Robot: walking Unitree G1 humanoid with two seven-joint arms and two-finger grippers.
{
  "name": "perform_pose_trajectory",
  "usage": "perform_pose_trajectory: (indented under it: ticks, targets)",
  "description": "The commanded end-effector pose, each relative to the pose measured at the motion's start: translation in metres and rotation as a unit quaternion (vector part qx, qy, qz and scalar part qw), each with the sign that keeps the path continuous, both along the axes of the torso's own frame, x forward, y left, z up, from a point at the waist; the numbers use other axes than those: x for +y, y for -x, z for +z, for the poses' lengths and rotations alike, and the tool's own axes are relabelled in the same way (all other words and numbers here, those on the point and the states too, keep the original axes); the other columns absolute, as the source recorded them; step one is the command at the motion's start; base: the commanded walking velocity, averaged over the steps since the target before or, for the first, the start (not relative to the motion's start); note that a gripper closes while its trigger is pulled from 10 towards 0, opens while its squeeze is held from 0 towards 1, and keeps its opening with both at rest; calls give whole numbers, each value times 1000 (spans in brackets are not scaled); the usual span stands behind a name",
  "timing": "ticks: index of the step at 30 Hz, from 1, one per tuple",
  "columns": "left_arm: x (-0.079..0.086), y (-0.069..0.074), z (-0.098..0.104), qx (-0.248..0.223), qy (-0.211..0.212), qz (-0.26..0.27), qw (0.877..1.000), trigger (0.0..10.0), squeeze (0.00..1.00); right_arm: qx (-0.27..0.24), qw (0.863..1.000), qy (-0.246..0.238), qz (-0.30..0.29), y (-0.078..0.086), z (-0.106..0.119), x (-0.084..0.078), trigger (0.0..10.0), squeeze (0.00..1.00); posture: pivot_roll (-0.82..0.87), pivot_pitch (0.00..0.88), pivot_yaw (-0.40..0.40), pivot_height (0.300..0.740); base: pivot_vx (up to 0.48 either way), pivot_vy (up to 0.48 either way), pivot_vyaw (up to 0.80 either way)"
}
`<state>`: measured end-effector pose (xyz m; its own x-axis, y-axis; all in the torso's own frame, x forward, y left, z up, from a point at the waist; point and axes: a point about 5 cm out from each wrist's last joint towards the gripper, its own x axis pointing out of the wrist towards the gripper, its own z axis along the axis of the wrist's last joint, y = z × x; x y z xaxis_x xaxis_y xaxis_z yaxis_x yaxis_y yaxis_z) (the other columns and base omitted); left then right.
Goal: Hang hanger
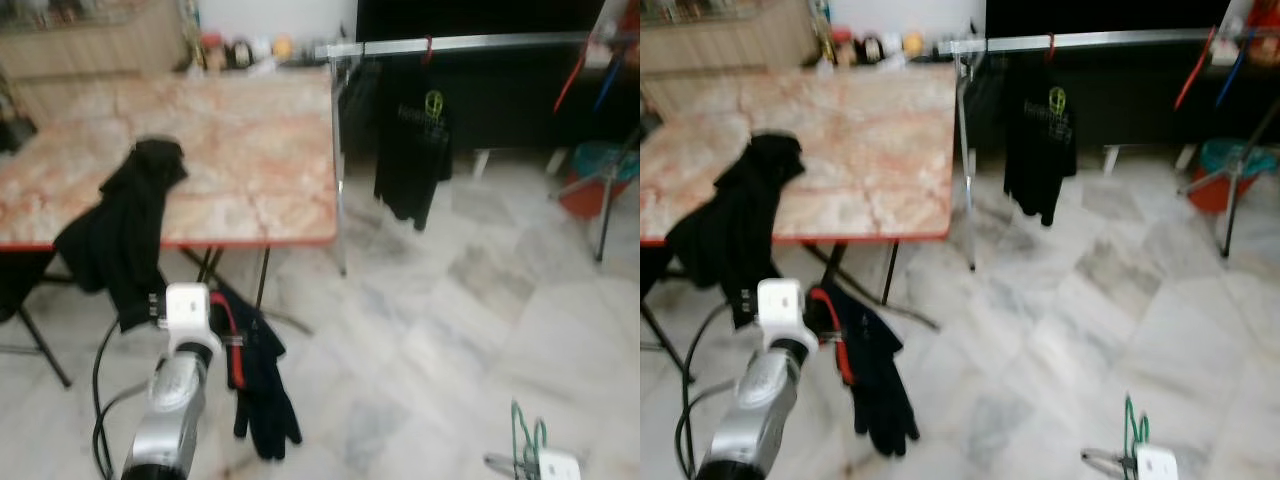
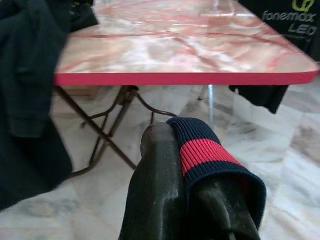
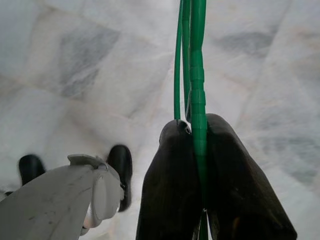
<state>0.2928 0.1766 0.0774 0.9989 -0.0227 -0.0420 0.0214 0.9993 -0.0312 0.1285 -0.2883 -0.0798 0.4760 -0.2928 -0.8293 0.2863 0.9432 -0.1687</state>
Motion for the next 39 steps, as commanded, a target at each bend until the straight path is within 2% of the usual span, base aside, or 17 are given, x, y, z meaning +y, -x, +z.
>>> perform_pose_trajectory:
  ticks: [1, 21, 29, 39]
  targets:
    - [-5, -3, 7, -16, 2, -5, 1000, 10000, 0, 7, 1000, 1, -3, 6, -1, -2, 10000, 0, 18, 0, 58, 740, 0, 319, 0]
    - [-9, -5, 10, -23, 3, -11, 1000, 10000, 0, 8, 1000, -6, 16, 4, -4, 8, 10000, 0, 22, 0, 59, 740, 0, 308, 0]
    - [-11, -5, 14, -36, 3, -21, 999, 10000, 0, 10, 1000, -9, 22, 5, -6, 11, 10000, 0, 23, 0, 60, 740, 0, 0, 0]
    - [-17, -3, 29, -64, 9, -42, 997, 10000, 0, 11, 1000, -11, 22, 6, -6, 13, 10000, 0, 22, 0, 59, 740, 0, 0, 0]
